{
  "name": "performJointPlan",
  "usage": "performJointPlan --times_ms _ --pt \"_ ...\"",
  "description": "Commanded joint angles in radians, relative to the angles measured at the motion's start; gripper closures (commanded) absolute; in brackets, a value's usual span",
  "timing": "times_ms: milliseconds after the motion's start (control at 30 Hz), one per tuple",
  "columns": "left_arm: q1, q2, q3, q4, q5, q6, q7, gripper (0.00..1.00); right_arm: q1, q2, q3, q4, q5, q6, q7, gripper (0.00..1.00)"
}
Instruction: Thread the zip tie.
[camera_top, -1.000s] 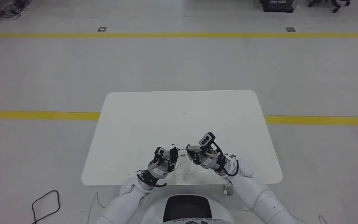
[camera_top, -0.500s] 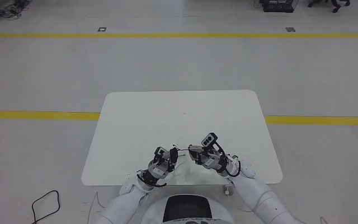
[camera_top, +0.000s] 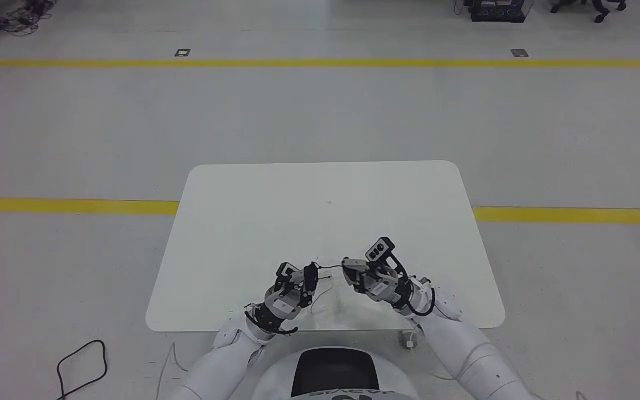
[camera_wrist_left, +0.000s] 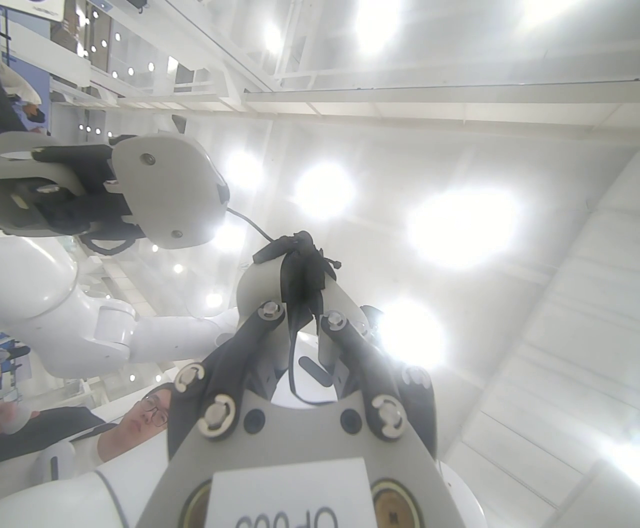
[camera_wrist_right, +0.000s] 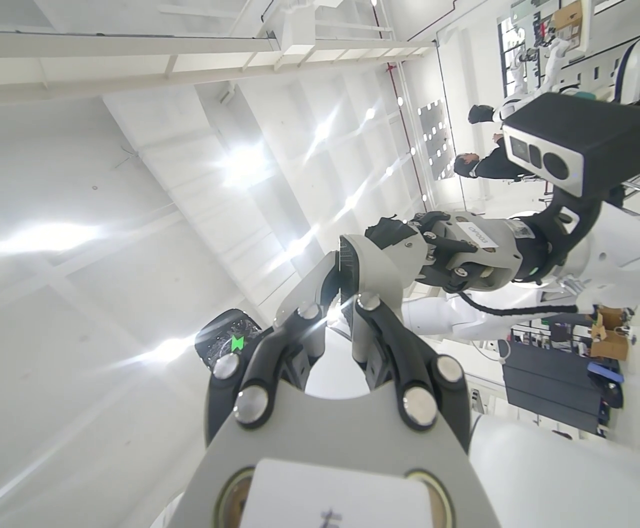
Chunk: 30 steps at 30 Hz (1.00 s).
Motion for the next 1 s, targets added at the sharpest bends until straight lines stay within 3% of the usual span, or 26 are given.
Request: performJointPlan --times_ms 0,967 --pt "0.000 0.000 0.000 0.000 0.000 0.000 0.000 1.00 -0.002 0.001 0.004 0.000 -0.001 0.000 -0.001 1.00" --pt "0.000 0.000 0.000 0.000 0.000 0.000 0.000 1.00 -0.015 0.002 0.037 0.012 -0.006 -0.004 -0.002 1.00"
